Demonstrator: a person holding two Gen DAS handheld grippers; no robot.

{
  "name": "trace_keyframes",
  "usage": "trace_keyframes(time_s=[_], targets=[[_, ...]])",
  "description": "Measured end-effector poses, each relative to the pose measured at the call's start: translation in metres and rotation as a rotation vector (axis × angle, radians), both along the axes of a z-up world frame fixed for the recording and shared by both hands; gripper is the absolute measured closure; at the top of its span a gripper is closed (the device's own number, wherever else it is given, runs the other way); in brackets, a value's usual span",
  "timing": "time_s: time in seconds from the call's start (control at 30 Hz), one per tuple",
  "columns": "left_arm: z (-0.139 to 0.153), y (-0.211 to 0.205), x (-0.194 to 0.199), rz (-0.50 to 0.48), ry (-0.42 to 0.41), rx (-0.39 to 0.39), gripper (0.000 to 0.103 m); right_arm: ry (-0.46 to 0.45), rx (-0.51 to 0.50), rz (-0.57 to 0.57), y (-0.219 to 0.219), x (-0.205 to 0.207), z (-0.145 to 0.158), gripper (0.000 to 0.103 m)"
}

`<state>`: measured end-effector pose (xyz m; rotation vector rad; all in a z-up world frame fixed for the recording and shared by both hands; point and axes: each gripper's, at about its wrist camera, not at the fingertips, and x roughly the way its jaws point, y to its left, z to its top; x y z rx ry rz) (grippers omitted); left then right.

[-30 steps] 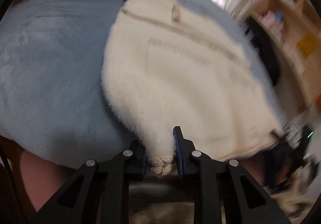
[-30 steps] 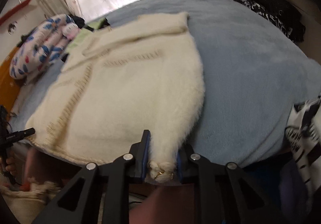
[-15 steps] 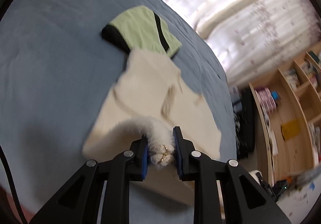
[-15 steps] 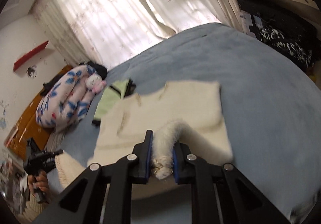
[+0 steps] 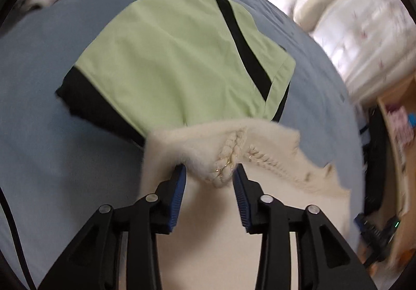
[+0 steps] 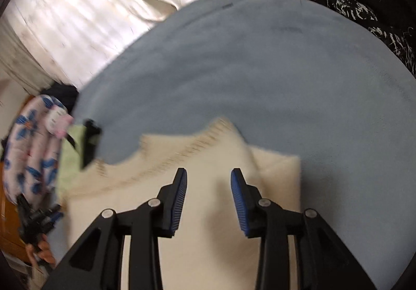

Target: Fold large clothes

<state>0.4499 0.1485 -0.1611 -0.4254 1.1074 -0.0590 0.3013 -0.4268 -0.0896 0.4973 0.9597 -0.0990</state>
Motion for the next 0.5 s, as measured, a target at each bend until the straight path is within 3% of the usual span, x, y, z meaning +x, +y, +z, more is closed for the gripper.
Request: trace_keyframes(time_s=[0.13, 0.2, 0.37, 0.5], targets=[[0.003, -0.004, -0.003, -0.101, -0.07, 0.03, 0.057, 0.02, -0.004, 0.031, -0.015, 0.002, -0.019, 0.064], [0.002, -0.003, -0.004, -0.135, -0.098, 0.038, 0.057, 0.03, 0.0, 0.052, -0.02, 0.007, -0.026, 0.058], [-0.004, -0.003, -0.01, -0.233, -0.139, 0.08, 0.057, 0.041, -0.005, 0.123, -0.016, 0.033, -0.034, 0.058], [-0.002, -0.01, -0.013, -0.296, -0.163, 0.156, 0.057, 0.073, -0.046, 0.167, 0.0, 0.057, -0.047, 0.056]])
